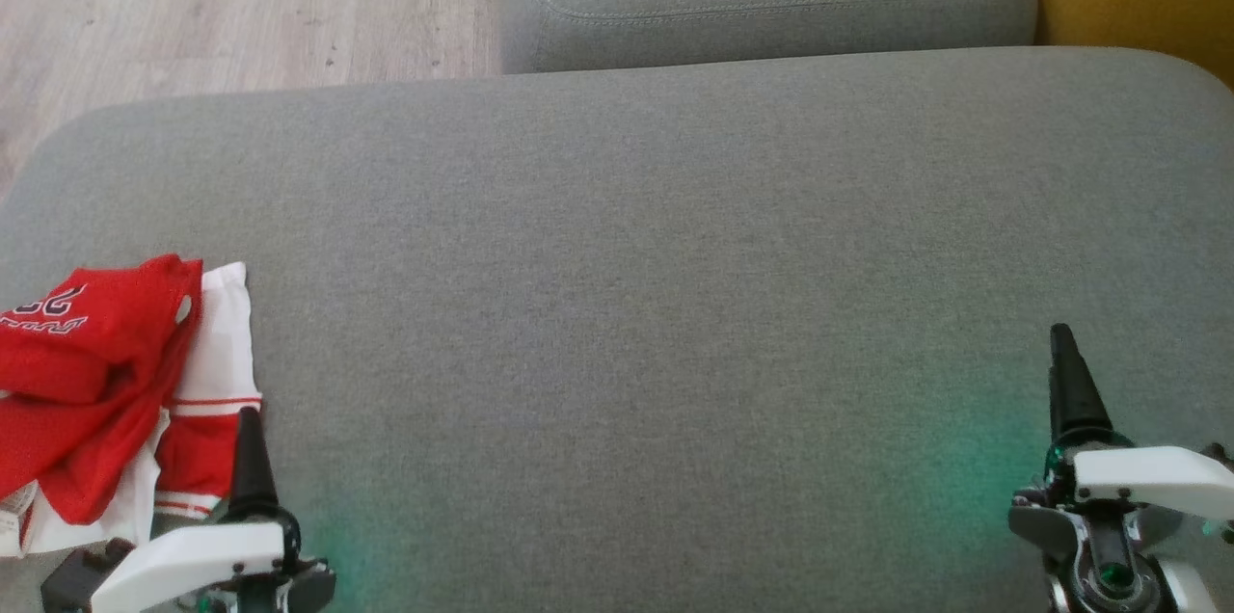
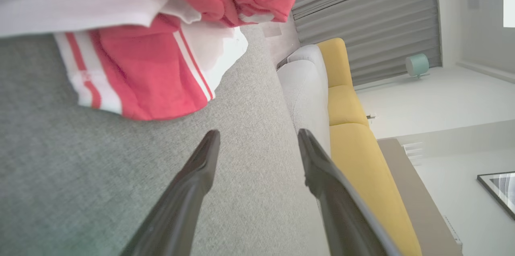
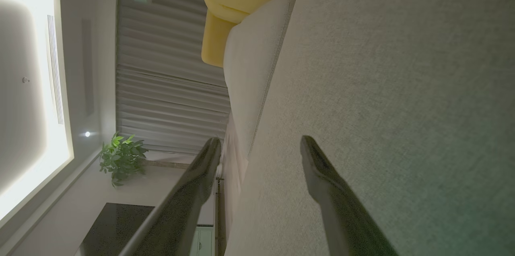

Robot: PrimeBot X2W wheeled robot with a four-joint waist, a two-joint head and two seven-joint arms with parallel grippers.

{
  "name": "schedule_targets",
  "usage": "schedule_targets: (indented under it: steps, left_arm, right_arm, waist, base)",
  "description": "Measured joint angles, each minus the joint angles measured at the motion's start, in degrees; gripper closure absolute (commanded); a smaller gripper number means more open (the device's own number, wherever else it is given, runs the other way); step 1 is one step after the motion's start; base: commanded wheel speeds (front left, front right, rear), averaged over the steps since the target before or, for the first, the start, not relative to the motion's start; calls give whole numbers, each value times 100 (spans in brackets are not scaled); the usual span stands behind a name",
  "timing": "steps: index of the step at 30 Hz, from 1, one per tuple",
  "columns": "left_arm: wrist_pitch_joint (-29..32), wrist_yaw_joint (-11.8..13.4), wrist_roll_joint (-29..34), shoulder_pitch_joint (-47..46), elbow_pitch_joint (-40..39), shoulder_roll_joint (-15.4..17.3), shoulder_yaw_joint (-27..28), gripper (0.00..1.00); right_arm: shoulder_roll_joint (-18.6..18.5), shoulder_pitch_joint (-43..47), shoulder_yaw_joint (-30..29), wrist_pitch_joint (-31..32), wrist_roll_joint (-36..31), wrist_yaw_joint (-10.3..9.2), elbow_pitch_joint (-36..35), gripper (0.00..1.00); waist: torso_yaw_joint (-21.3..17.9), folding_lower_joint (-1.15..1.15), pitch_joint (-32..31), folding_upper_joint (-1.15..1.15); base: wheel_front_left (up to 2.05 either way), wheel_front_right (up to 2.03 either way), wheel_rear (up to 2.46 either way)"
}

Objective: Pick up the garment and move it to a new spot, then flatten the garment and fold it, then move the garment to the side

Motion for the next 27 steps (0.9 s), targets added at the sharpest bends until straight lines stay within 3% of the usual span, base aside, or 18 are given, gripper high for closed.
schedule_targets:
  steps: [27]
  left_arm:
    - [-434, 57, 2112, -49, -31, 58, -223, 0]
  right_arm:
    - [-175, -232, 499, -421, -1751, 0, 291, 0]
  waist:
    - [-51, 0, 9, 0]
  base:
    - [0, 0, 0]
